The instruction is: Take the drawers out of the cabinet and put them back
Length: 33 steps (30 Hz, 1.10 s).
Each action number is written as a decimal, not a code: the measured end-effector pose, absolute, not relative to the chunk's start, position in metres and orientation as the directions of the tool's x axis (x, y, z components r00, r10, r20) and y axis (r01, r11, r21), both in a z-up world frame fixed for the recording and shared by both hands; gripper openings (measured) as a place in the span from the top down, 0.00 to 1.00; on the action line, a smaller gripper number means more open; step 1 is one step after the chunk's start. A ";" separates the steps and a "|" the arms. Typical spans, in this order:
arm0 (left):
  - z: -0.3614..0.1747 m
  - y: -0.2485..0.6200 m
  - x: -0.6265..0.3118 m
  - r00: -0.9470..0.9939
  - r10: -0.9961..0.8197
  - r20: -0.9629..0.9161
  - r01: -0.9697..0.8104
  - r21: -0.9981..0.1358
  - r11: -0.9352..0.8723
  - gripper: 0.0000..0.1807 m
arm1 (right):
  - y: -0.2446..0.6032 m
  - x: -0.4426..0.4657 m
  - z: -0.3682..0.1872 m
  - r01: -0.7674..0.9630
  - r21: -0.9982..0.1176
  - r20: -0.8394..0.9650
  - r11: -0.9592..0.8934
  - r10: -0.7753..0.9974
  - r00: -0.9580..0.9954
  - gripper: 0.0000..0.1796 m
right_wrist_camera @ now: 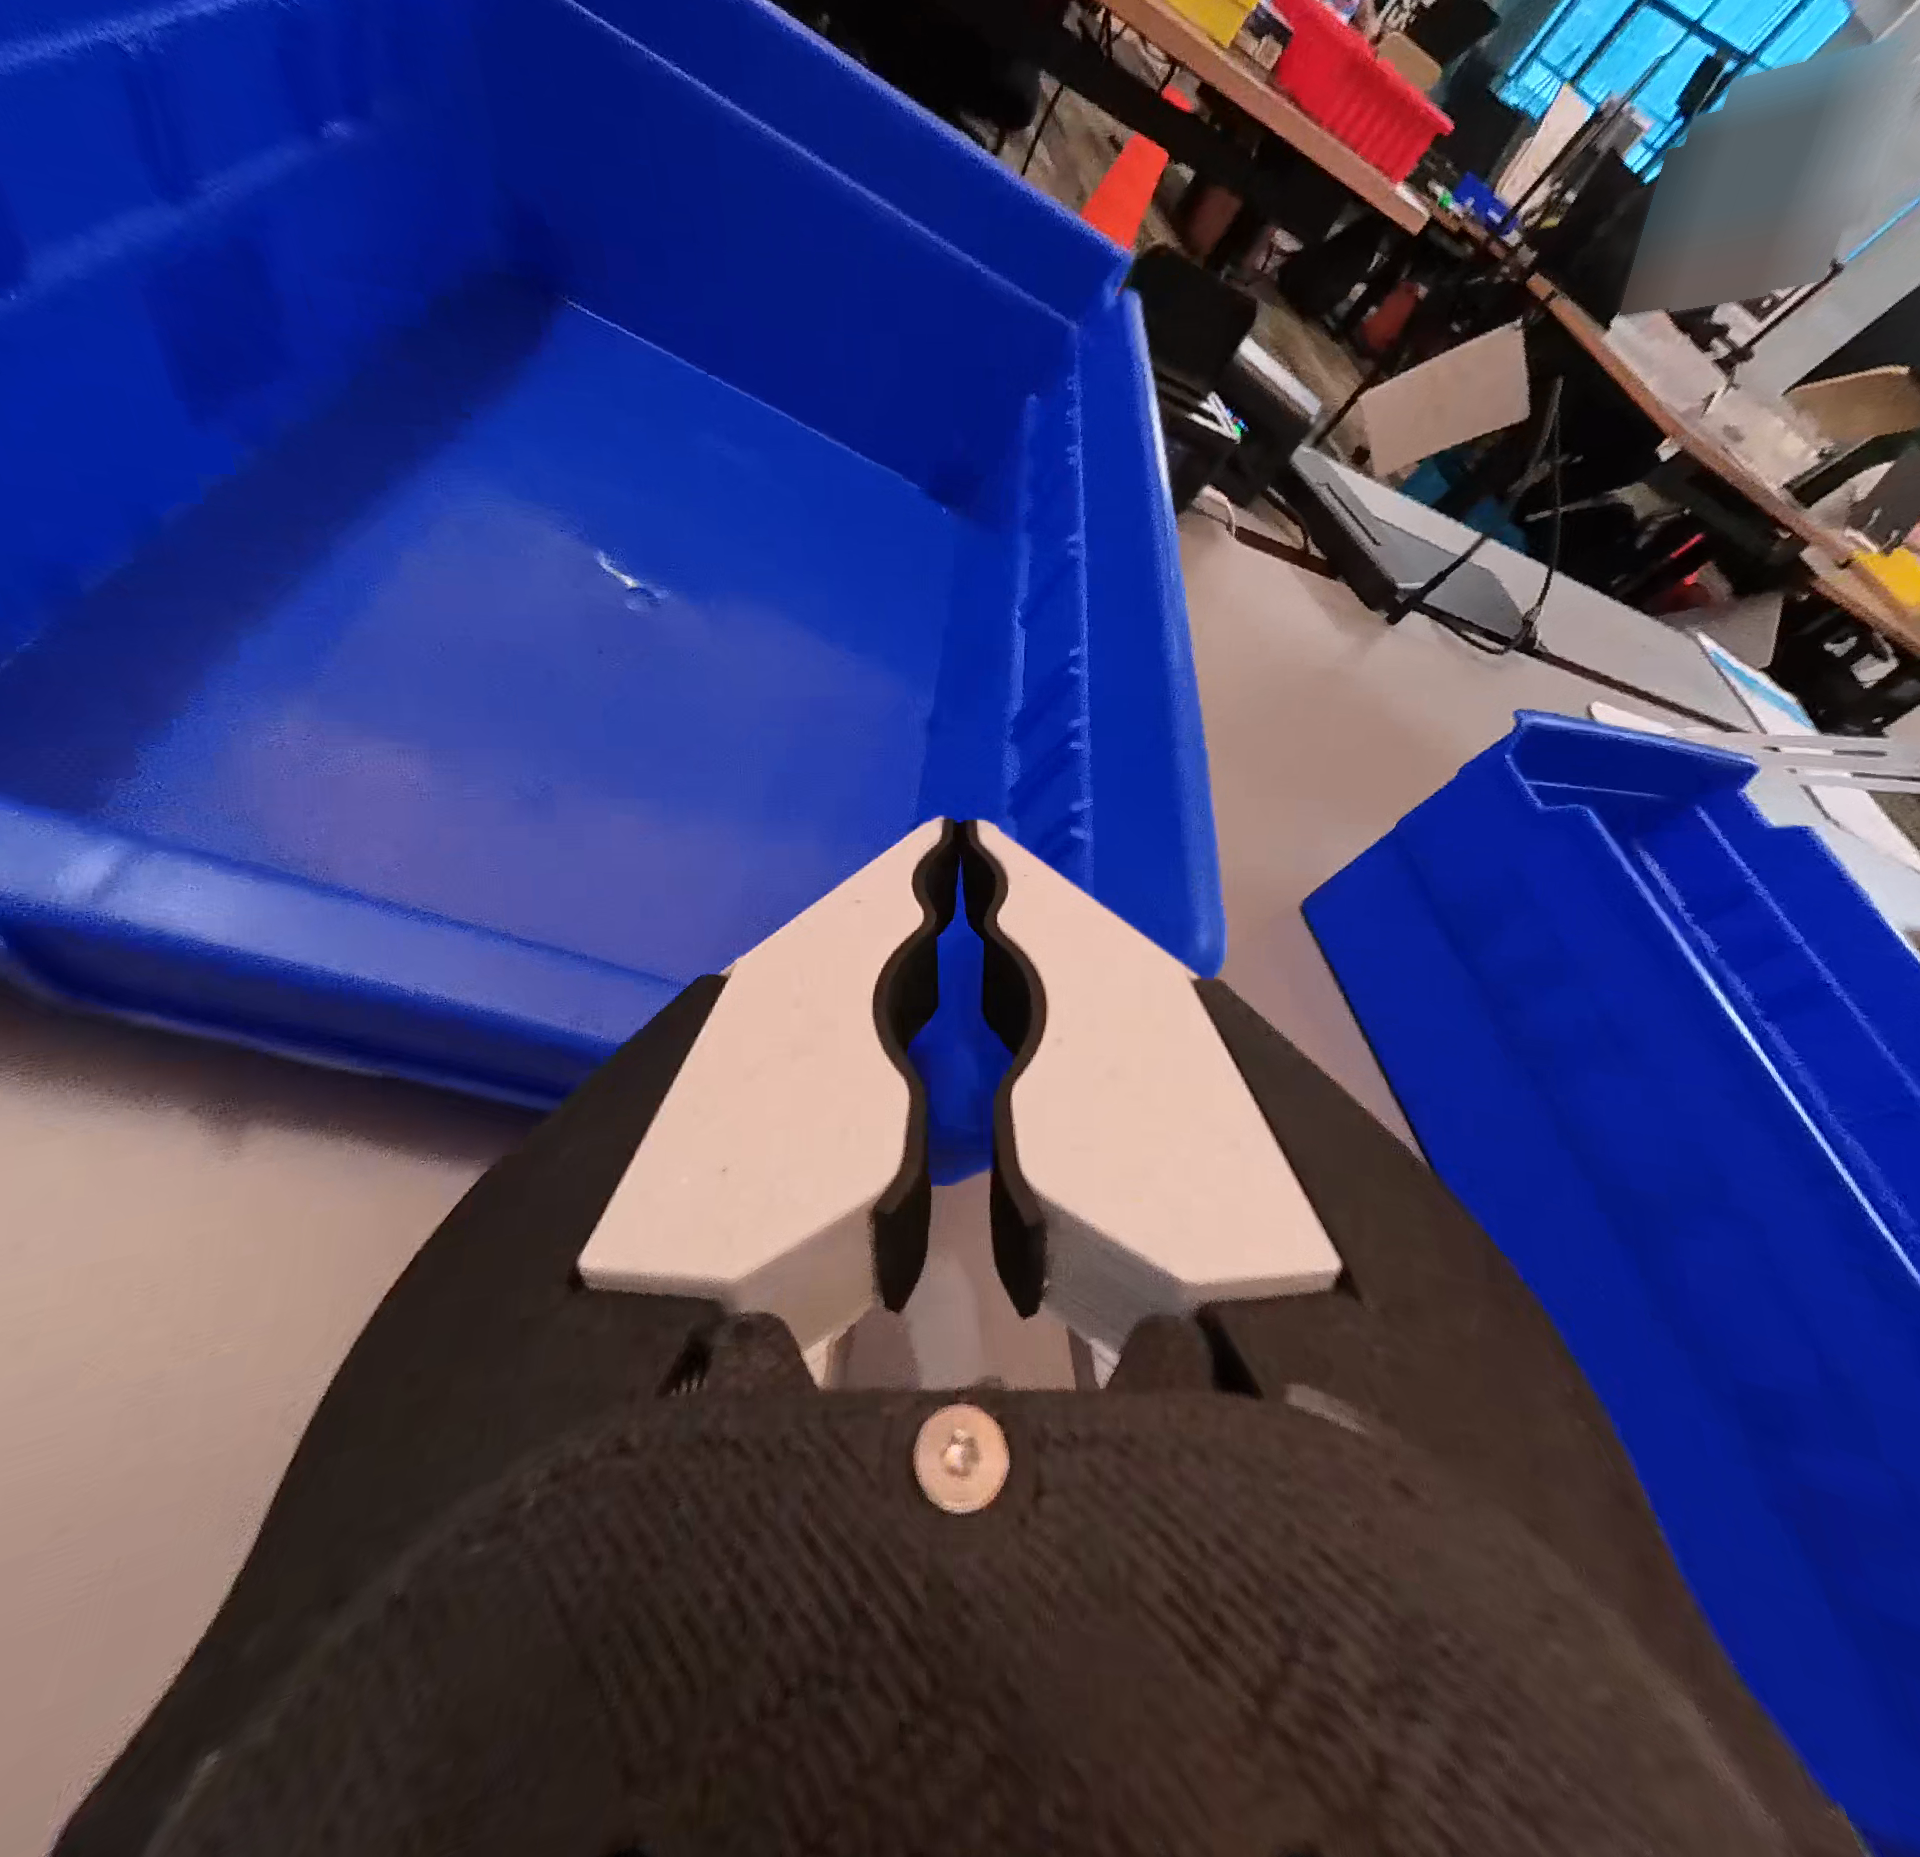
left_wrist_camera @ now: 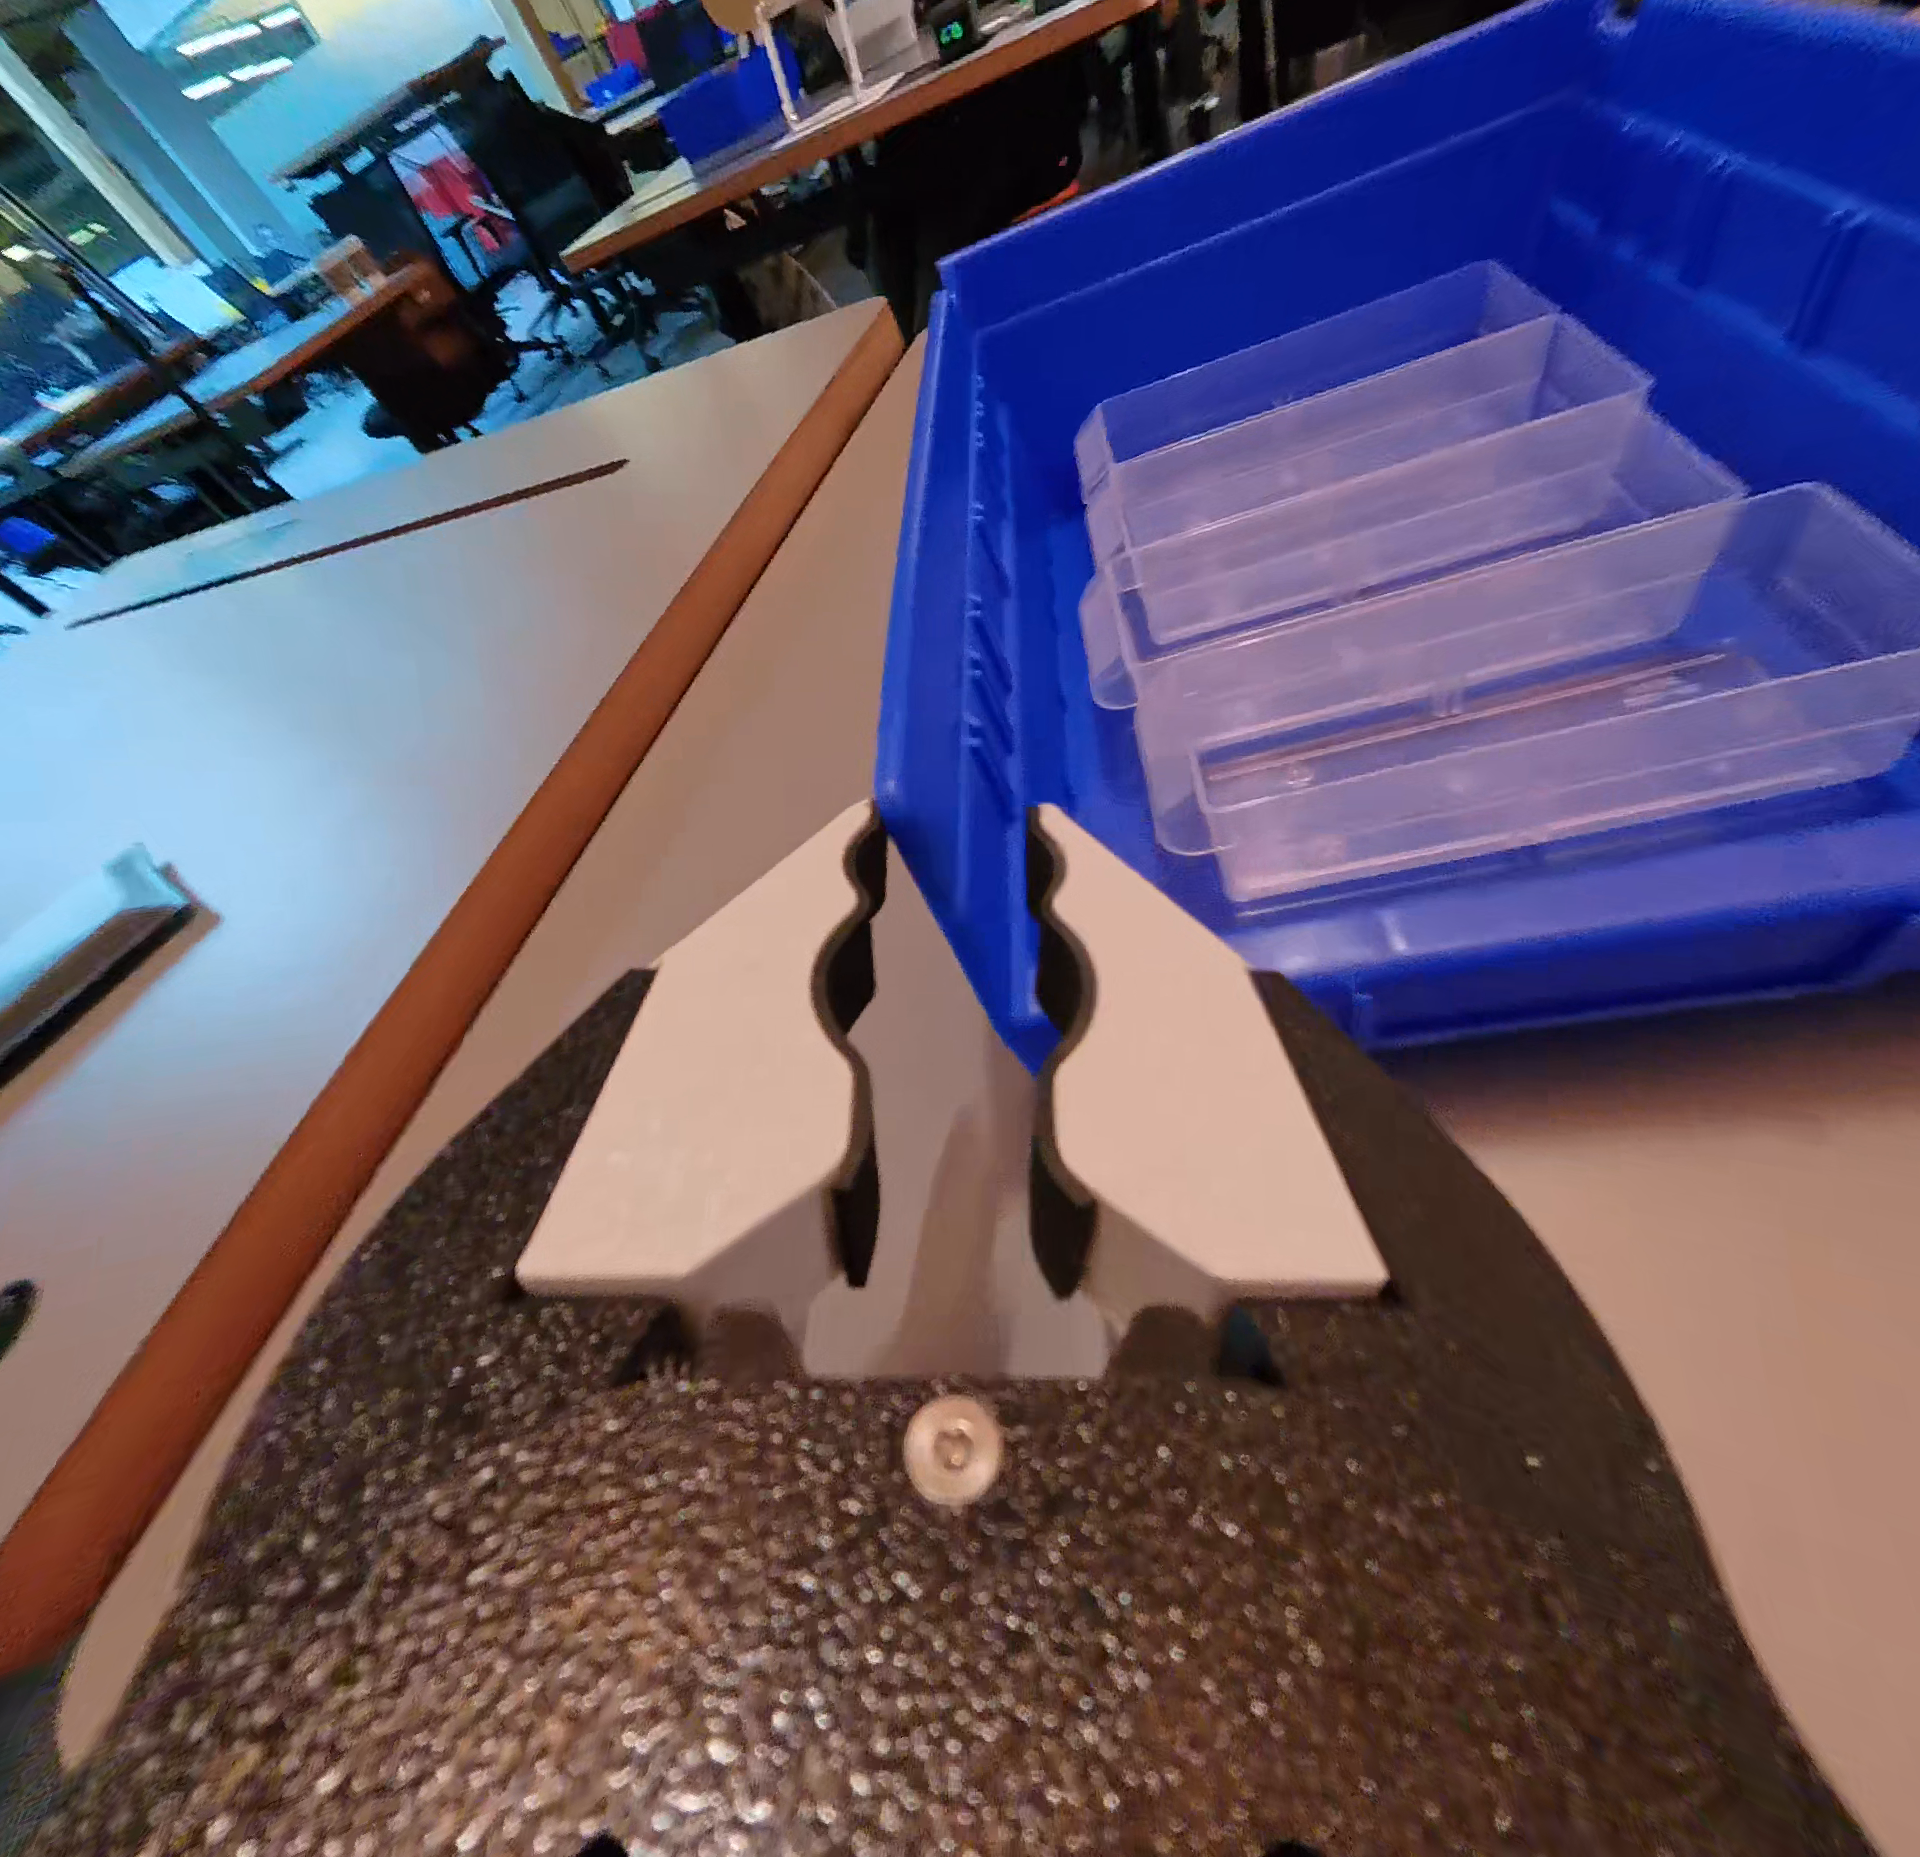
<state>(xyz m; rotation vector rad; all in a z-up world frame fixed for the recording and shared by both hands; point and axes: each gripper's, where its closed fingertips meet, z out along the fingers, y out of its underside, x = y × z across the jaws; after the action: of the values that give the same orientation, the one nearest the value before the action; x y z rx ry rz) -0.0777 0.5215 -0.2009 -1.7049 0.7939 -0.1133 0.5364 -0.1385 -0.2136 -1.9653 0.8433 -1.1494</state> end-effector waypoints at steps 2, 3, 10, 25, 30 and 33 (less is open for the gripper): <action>-0.203 0.529 -0.080 0.757 -0.538 -0.370 -0.476 -0.877 -0.067 0.92 | -0.146 0.545 -0.216 -0.203 -0.820 0.429 -0.535 -0.809 0.403 1.00; -0.205 0.531 -0.079 0.751 -0.547 -0.371 -0.481 -0.874 -0.068 0.93 | -0.147 0.548 -0.217 -0.214 -0.815 0.422 -0.538 -0.805 0.417 1.00; -0.207 0.548 -0.076 0.766 -0.577 -0.283 -0.417 -0.902 -0.111 0.95 | -0.157 0.561 -0.215 -0.258 -0.801 0.394 -0.541 -0.800 0.454 1.00; -0.173 0.524 -0.069 0.578 -0.707 -0.409 -0.541 -0.840 0.043 0.87 | 0.062 0.384 -0.036 0.123 -0.802 0.305 -0.584 -0.225 0.925 1.00; -0.169 0.507 -0.052 0.458 -0.775 -0.435 -0.598 -0.796 0.094 0.88 | 0.127 0.371 -0.038 0.135 -0.578 0.298 -0.805 -0.055 0.953 1.00; -0.172 0.499 -0.046 0.382 -0.804 -0.455 -0.640 -0.758 0.125 0.91 | 0.150 0.363 -0.044 0.182 -0.460 0.292 -0.869 0.045 0.955 1.00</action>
<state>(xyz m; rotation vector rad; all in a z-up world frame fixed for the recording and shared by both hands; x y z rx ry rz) -0.0456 0.4989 -0.1723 -1.5807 1.3242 -0.1943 0.3633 0.1501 -0.0436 -2.6068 -0.1615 -0.3736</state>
